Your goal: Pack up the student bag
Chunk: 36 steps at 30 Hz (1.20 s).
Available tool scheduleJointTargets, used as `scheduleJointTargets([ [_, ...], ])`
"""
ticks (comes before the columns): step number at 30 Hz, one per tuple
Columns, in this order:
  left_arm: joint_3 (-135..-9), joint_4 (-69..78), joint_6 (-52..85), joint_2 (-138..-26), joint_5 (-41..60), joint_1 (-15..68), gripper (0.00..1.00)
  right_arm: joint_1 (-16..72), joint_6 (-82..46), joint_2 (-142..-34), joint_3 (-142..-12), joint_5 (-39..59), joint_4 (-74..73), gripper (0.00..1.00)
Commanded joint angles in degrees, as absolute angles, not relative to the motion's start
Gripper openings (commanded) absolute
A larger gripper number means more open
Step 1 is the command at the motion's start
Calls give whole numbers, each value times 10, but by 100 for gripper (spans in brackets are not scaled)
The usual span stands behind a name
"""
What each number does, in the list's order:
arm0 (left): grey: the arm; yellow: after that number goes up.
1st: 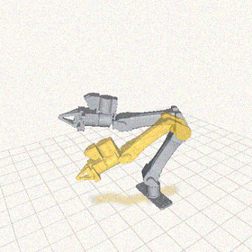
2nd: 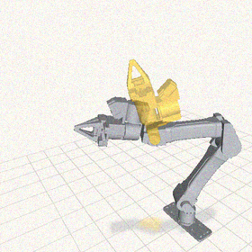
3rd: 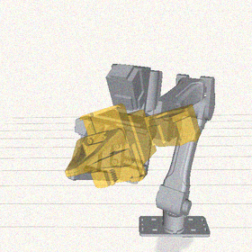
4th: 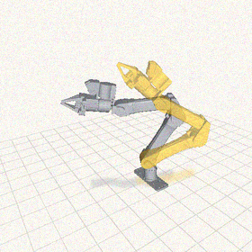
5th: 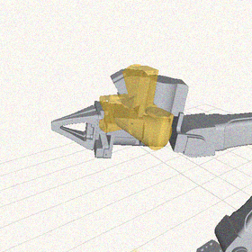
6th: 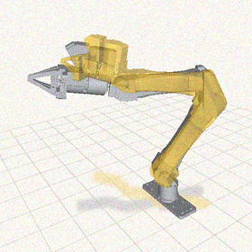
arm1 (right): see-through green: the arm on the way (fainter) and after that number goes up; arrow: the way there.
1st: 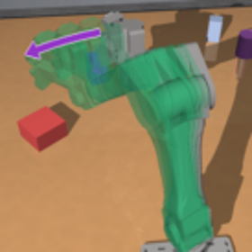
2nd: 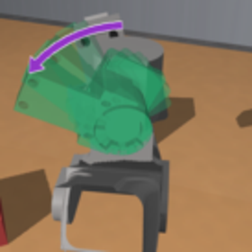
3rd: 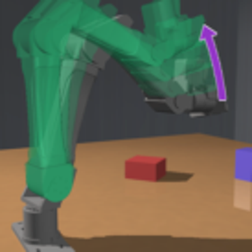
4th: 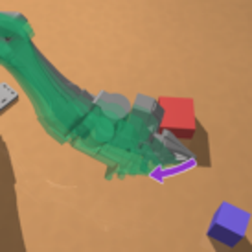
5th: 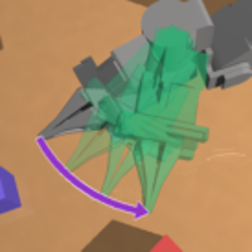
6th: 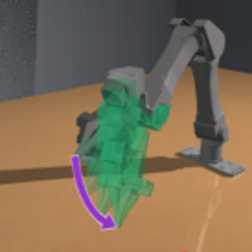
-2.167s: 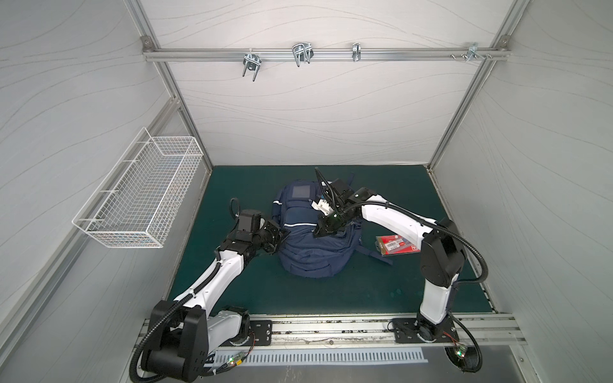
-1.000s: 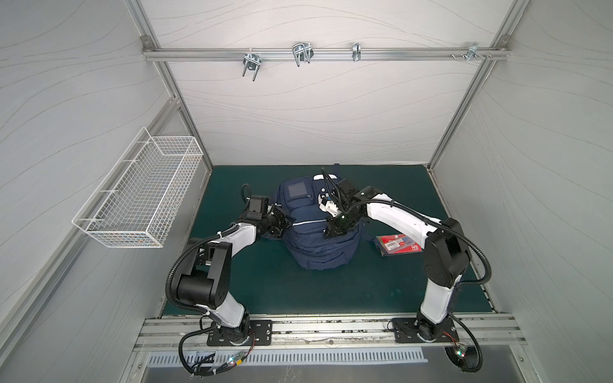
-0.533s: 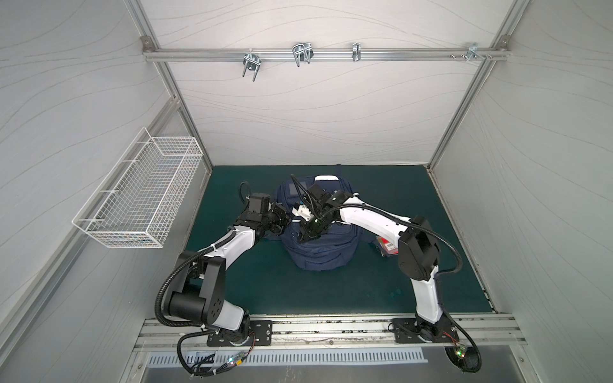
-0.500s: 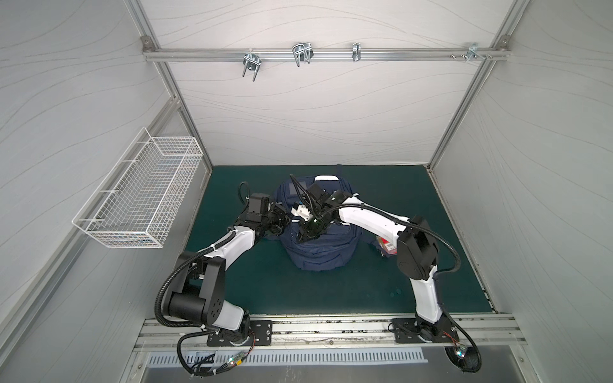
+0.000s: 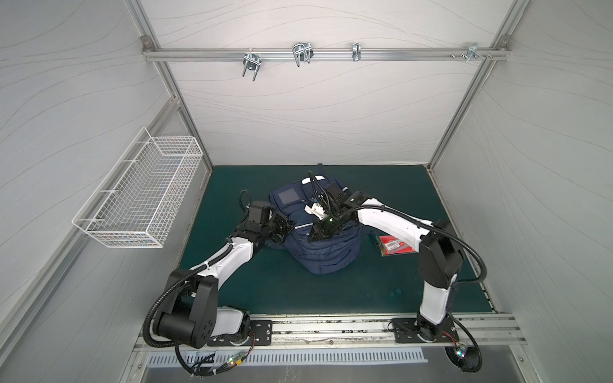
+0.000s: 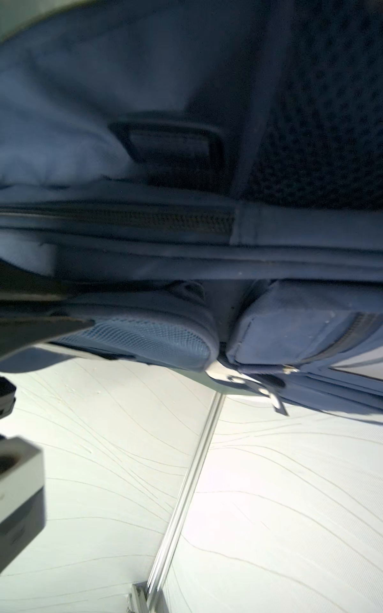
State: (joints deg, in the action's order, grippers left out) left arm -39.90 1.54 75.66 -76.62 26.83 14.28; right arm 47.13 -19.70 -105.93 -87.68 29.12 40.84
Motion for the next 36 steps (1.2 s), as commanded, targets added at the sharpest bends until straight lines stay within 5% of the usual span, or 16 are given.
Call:
scheduleJointTargets([
  [1,-417,38,777,-765,292,163,0,496,-162,-1039,-859,266,406,0],
  [18,-409,5,801,-718,268,192,0,544,-161,-1198,-1070,305,422,0],
  [24,-439,-65,725,-717,258,171,0,534,-193,-1062,-914,202,393,56],
  [29,-510,-158,625,-740,242,165,40,510,-230,-940,-817,109,425,64],
  [36,-628,-308,466,-766,184,203,52,390,-318,-820,-731,13,497,73],
])
